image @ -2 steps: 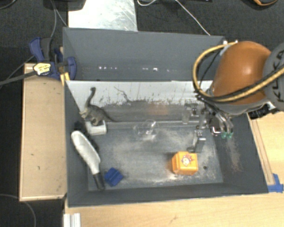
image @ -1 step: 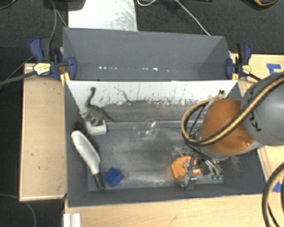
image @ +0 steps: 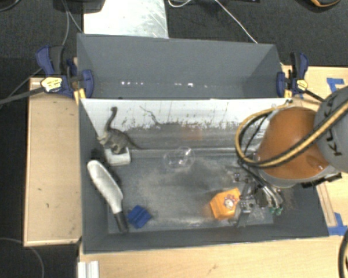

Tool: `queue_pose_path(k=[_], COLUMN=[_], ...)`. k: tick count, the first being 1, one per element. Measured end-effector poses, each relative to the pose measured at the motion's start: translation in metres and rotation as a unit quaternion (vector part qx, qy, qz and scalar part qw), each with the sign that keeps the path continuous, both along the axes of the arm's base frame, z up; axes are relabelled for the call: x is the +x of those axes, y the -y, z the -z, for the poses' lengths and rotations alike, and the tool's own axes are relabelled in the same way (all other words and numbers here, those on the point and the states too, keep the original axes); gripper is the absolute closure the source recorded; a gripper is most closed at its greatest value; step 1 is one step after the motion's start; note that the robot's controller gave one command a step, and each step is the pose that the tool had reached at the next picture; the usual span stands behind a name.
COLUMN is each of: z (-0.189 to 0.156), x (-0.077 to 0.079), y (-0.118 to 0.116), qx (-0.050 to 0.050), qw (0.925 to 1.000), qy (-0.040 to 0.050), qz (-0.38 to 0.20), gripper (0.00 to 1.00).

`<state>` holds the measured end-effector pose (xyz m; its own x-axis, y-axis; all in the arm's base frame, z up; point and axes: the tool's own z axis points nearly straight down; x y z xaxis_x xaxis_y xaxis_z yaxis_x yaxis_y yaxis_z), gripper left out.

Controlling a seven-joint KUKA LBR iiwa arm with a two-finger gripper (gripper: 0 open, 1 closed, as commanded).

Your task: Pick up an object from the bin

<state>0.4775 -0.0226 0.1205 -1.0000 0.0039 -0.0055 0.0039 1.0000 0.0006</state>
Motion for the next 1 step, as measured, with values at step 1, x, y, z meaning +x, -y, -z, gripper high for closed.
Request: queue_pose_path(k=[1], z=[0.0521], x=[0.0054], y=[-0.0079], qx=[0.0], qw=[0.9986], qy=[0.0001], qz=[-0.054], gripper=[0.0])
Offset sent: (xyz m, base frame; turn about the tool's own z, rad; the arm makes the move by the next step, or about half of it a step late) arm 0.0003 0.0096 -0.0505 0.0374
